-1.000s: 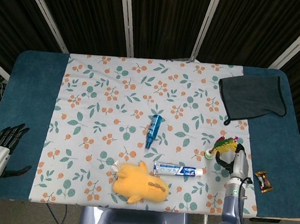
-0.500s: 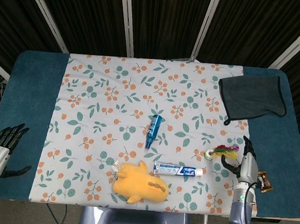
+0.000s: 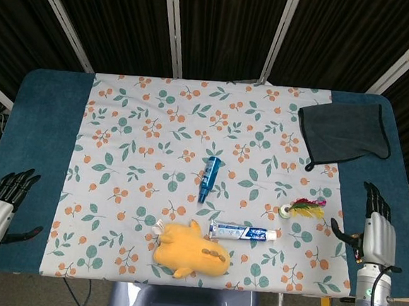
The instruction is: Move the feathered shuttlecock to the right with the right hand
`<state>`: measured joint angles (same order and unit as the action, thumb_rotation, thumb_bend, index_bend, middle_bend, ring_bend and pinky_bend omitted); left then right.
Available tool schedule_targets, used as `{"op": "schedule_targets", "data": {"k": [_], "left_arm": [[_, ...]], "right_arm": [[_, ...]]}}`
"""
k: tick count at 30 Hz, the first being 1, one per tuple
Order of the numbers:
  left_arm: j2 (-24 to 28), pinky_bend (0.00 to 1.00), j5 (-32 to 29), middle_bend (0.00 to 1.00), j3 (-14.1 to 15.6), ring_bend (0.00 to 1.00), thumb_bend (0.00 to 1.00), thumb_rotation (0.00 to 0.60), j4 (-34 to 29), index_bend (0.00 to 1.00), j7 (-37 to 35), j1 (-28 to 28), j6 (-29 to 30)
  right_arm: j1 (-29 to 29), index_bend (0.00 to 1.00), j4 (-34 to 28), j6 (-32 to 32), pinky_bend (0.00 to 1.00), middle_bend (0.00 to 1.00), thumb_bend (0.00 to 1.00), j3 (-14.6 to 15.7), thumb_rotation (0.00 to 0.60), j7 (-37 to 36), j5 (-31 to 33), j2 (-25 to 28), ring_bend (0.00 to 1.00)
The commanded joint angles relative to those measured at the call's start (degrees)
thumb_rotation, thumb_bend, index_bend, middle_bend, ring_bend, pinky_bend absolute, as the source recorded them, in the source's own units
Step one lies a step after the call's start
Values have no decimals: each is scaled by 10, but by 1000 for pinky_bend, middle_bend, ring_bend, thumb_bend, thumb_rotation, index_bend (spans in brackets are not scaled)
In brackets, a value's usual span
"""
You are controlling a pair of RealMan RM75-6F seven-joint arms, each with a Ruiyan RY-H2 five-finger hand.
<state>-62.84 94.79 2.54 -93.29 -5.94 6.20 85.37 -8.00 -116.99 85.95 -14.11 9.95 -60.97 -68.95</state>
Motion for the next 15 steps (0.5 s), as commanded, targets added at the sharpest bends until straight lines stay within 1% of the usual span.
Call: {"op": "schedule_targets", "data": {"k": [1, 4, 7, 9, 11, 15], "left_arm": [[-2, 0, 4, 0, 0, 0, 180, 599, 5, 0, 5, 0, 3], [-3, 0, 7, 0, 2, 0, 179, 599, 8, 0, 13, 0, 1], [-3, 0, 10, 0, 3, 0, 180, 597, 10, 0, 23, 2, -1], [-4, 0, 12, 0, 3, 0, 178, 597, 11, 0, 28, 2, 1], [-4, 0, 12, 0, 3, 0, 178, 596, 11, 0, 30, 2, 2], [-5, 0, 13, 0, 2, 0, 179, 599, 14, 0, 32, 1, 3]], "right_arm": [[27, 0, 56, 19, 0, 0, 170, 58, 600, 1, -137, 50, 0], [38, 0, 102, 39, 0, 0, 163, 85, 600, -1, -212, 62, 0], [48, 0, 137, 52, 0, 0, 155, 113, 600, -10, -273, 71, 0], [53, 0, 171, 64, 0, 0, 153, 131, 600, -3, -316, 72, 0], [55, 0, 191, 69, 0, 0, 153, 139, 600, -1, -337, 69, 0], [55, 0, 208, 67, 0, 0, 153, 144, 600, -2, -349, 60, 0]]}}
